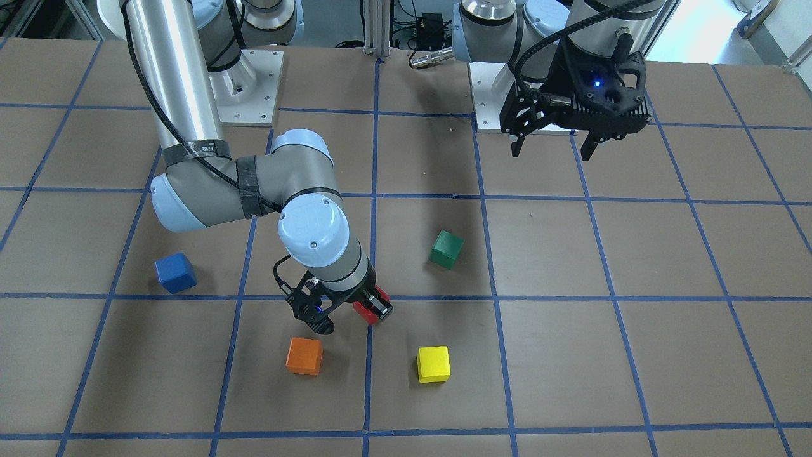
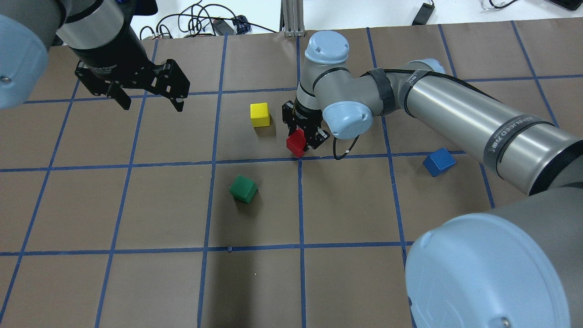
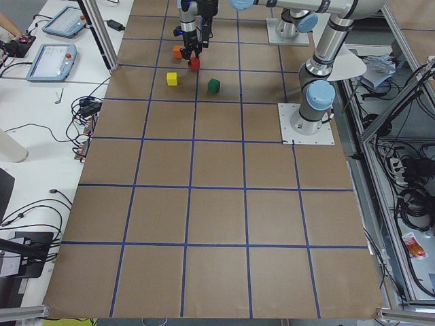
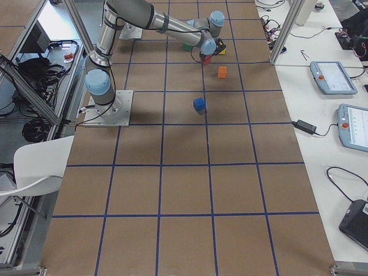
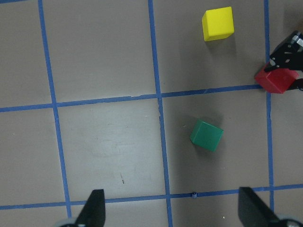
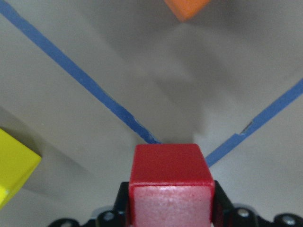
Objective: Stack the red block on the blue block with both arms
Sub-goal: 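Lift the red cube with the right gripper and carry it over the blue cube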
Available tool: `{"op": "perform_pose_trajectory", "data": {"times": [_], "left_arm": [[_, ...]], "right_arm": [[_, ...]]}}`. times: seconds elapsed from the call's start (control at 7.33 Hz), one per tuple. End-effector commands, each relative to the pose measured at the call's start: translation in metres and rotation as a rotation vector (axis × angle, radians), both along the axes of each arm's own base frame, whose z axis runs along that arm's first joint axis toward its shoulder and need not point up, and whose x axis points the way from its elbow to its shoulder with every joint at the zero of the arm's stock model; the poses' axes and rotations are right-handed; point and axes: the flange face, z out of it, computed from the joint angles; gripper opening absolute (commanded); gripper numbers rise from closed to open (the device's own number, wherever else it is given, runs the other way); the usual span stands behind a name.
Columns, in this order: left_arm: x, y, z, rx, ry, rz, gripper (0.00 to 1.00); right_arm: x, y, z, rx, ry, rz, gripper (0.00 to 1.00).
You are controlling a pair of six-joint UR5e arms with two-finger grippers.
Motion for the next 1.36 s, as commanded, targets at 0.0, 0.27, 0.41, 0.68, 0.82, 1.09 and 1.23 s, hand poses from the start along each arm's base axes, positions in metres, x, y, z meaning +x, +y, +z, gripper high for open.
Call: {"op": "perform_pose_trajectory", "data": {"times": [0.0, 0.27, 0.41, 0.68, 0.82, 1.09, 1.23], "left_arm": [[0.000, 0.003, 0.001, -0.003, -0.003, 0.004, 1.00], [0.000, 0.002, 0.001, -0.003, -0.001, 0.007, 1.00], [0.000, 0.002, 0.001, -0.003, -0.001, 0.007, 1.00], [0.000, 0.003, 0.002, -0.004, -0.001, 0.007, 1.00], [0.000, 0.003, 0.002, -0.004, -0.001, 0.007, 1.00], [0.000, 0.003, 0.001, -0.003, -0.001, 0.005, 1.00], [-0.001, 0.002, 0.001, -0.001, 0.001, 0.005, 1.00]], "right_arm": [[-0.019, -0.018, 0.061, 0.020, 0.047, 0.084, 0.00], [-0.066, -0.020, 0.097, 0.023, 0.074, 0.210, 0.00], [-0.097, -0.019, 0.112, 0.041, 0.061, 0.299, 0.00], [-0.145, -0.005, 0.143, 0.061, 0.030, 0.444, 0.00], [-0.174, 0.007, 0.160, 0.078, 0.034, 0.557, 0.00], [-0.245, 0.023, 0.171, 0.065, 0.017, 0.714, 0.00], [-0.279, 0.026, 0.149, 0.073, -0.024, 0.770, 0.00]]}}
